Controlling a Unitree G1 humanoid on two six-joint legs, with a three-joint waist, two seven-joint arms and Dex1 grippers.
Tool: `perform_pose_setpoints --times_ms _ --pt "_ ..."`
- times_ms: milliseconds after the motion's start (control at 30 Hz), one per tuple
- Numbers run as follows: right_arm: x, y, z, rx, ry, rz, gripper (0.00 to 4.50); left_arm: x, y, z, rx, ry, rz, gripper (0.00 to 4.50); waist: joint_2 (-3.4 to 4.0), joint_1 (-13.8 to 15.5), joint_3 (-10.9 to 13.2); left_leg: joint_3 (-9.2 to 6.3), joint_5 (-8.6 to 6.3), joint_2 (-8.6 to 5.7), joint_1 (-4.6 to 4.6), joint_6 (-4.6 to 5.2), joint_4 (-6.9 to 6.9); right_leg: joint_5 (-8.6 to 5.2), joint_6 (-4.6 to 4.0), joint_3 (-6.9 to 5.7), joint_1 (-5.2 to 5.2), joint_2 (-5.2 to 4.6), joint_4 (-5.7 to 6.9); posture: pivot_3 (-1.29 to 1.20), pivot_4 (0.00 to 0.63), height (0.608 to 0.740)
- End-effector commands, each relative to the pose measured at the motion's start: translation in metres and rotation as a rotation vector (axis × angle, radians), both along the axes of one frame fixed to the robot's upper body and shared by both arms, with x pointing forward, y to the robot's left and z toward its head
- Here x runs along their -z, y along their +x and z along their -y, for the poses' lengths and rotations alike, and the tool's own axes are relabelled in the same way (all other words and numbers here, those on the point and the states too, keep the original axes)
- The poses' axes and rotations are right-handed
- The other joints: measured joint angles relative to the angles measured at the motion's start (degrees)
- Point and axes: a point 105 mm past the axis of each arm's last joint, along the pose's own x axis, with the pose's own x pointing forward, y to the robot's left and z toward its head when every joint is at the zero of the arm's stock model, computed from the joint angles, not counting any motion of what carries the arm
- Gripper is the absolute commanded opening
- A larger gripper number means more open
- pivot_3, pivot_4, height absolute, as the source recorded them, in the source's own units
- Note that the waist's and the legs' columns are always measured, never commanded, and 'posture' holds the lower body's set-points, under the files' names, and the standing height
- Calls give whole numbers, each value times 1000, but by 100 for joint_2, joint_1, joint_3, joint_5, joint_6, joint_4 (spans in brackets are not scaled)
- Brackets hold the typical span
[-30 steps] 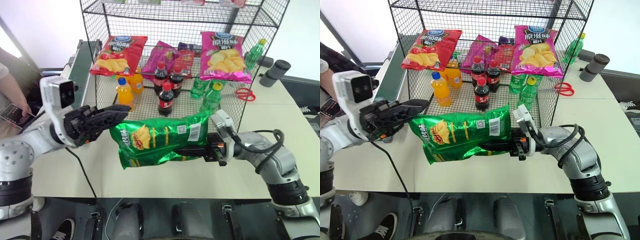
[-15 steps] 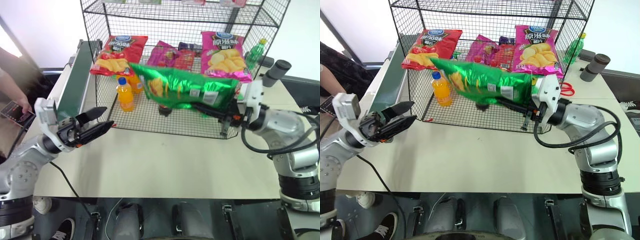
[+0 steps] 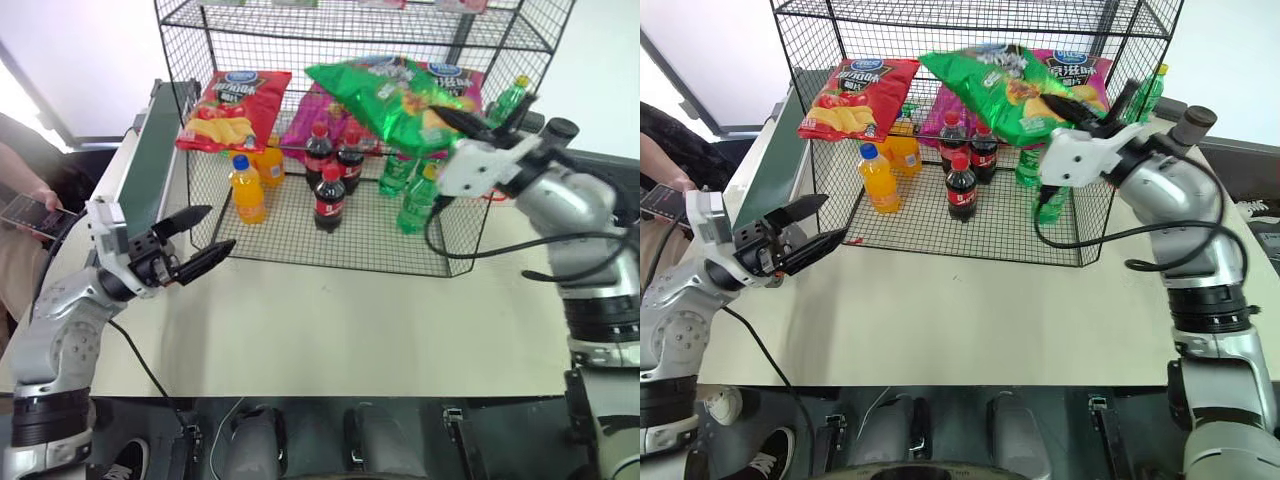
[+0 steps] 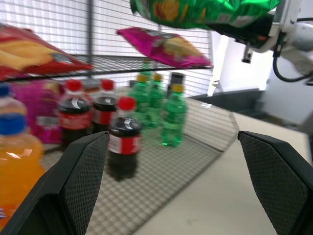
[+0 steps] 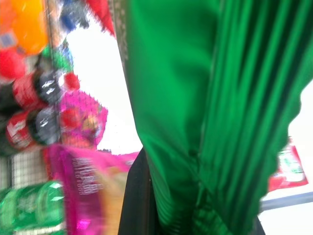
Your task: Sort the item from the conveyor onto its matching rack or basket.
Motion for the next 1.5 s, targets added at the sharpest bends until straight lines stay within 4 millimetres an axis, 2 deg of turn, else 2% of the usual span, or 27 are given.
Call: perform_pose_setpoints --times_ms 33,200,300,467,567,700,1000,1100,1300,1467,1500 --pt "-15 12 -9 63 5 72 0 -4 2 4 -39 43 65 4489 2 3 1 2 0 0 -1 0 0 0 0 0 -2 0 1 0 150 740" --pt "-29 37 -23 151 124 101 0 2 0 11 -49 64 96 4489 2 0 2 12 1 -1 -3 -1 1 0 0 7 -7 -3 1 0 150 740" --pt "-22 46 -30 217 123 116 0 2 1 12 -61 44 89 4489 2 -1 1 10 1 3 -3 -2 0 0 0 6 -8 0 3 0 150 740" --pt "-12 48 -46 189 235 29 0 8 0 14 -64 60 87 4489 2 4 1 15 1 1 -4 -2 -1 0 0 8 -9 -3 2 0 150 740" --pt "-13 52 -43 222 276 22 0 10 1 13 -70 57 82 4489 2 10 1 15 1 1 -5 -1 -1 0 1 7 -9 -4 2 0 150 740" --pt "-8 59 -33 271 484 -67 0 10 2 14 -71 60 87 4489 2 1 1 14 0 1 -4 1 -1 1 1 7 -9 -3 4 0 150 740" --pt "4 59 -66 208 445 -109 0 11 3 17 -73 67 89 4489 2 -81 1 10 -9 2 -4 16 -2 1 1 6 -10 -1 7 0 150 740" --pt "2 59 -68 185 465 -117 1260 11 2 16 -81 60 87 4500 2 -123 1 9 -8 2 -4 15 -2 1 1 6 -9 -2 7 0 150 740" --pt "0 59 -74 152 456 -116 4143 14 1 17 -83 51 77 4500 3 -160 0 8 -9 3 -1 17 -4 1 1 6 -9 -1 9 0 150 740" --pt "-14 42 -91 -12 636 -203 4143 16 0 16 -89 57 75 4500 2 -189 0 7 -10 7 0 17 -6 1 1 6 -9 1 12 0 150 740" --pt "-15 36 -99 -89 729 -285 4143 16 0 16 -90 58 74 4500 2 -186 0 6 -9 9 -2 17 -7 1 1 6 -11 1 12 0 150 740"
